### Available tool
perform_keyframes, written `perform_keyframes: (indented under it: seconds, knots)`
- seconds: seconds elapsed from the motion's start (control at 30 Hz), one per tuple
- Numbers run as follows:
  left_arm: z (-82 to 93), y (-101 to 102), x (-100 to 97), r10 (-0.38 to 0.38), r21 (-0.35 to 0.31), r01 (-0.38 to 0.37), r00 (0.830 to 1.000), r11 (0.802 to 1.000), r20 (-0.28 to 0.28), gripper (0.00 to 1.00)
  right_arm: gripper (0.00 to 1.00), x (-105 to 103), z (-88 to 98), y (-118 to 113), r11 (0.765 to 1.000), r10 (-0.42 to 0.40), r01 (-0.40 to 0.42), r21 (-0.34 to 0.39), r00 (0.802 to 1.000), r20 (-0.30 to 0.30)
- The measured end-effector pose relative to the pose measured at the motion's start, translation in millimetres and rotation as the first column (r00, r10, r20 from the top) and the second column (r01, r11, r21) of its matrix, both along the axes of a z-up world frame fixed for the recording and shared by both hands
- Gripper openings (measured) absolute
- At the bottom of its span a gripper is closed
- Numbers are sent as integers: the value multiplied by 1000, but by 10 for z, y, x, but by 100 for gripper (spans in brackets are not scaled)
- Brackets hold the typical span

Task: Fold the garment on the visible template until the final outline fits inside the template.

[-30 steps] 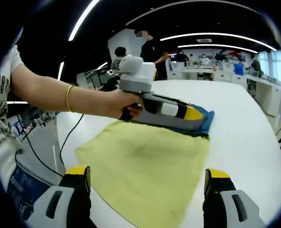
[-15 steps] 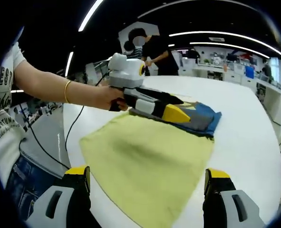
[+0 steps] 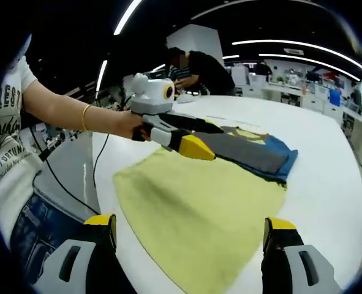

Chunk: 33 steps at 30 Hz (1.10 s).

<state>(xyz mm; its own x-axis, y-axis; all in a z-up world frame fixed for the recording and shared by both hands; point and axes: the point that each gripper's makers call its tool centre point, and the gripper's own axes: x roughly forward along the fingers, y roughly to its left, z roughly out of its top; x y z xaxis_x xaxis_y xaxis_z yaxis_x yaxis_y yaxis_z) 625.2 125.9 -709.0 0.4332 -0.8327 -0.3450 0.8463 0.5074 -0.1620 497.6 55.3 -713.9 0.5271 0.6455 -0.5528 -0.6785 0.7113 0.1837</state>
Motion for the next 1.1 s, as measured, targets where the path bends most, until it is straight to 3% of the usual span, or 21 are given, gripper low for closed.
perform_keyframes:
  seconds: [0.47,0.7,1.1]
  knots:
    - [-103,388,-376,-53,45,53,999,998,-13,99,99,-33,39,64,993,110,-110,-42,994,-4]
    - [-100,605,-497,-51,52,52,998,997,-25,99,99,-89,-7,44,985,149,-150,-90,989,-25]
    - [-151,958,-867,-85,100,89,995,991,-42,99,96,-219,-48,25,965,208,-215,-148,976,-66]
